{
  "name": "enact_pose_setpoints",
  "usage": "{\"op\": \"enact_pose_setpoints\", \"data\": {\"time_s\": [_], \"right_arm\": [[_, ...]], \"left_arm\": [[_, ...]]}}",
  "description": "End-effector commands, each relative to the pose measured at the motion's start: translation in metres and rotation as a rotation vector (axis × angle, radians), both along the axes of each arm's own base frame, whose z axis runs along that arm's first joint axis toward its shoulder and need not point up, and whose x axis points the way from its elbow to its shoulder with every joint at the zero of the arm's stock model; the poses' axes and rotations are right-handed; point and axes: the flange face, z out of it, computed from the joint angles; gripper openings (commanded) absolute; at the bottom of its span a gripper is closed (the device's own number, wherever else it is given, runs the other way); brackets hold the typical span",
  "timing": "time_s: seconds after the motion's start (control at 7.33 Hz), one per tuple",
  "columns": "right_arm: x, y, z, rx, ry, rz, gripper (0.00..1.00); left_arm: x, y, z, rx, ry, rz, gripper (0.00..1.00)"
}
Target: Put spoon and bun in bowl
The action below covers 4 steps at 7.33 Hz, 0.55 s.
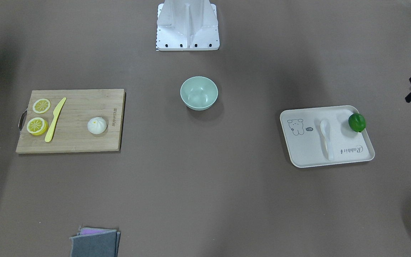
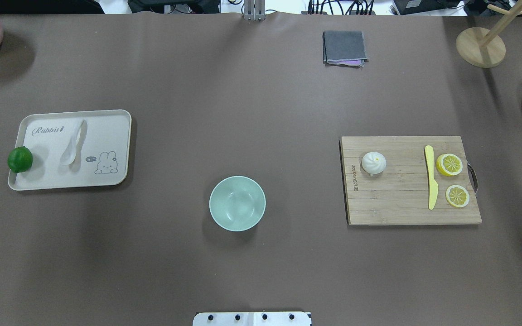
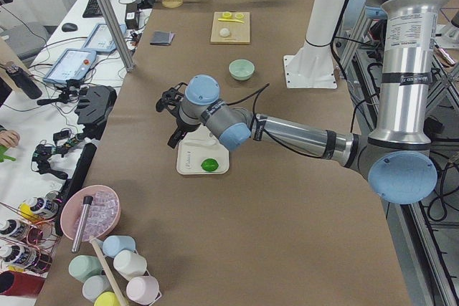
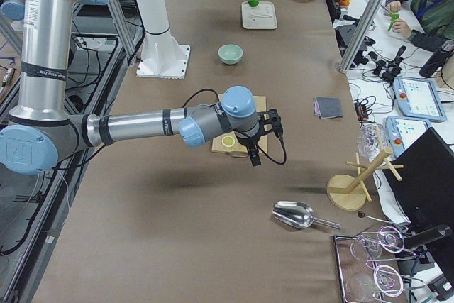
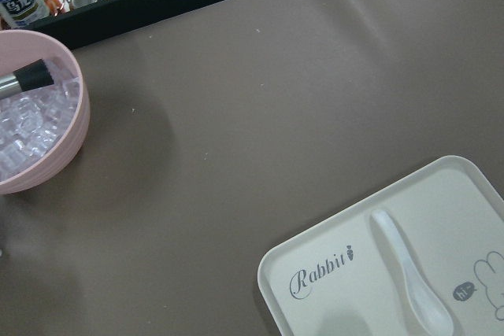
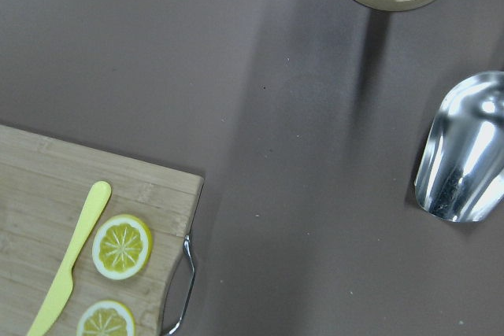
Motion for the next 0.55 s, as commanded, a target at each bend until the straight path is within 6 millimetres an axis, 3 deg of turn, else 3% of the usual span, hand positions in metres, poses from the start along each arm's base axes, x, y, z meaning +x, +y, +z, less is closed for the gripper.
{"op": "enact_pose_setpoints", "data": {"time_s": [0.0, 0.14, 0.27, 0.41], "right_arm": [[-0.081, -0.021, -0.035, -0.101, -0.015, 0.116, 1.0], [-0.115, -0.022, -0.043, -0.135, -0.012, 0.141, 0.99], [-0.147, -0.025, -0.055, -0.151, -0.003, 0.17, 0.98], [-0.179, -0.025, -0.064, -0.159, 0.009, 0.198, 0.98]], "left_arm": [[0.059, -0.013, -0.007, -0.179, 0.07, -0.028, 0.99], [0.086, -0.015, 0.0, -0.201, 0.026, -0.065, 0.99], [0.13, -0.016, -0.002, -0.218, 0.0, -0.076, 0.99], [0.155, -0.022, 0.005, -0.248, -0.012, -0.082, 0.99]]}}
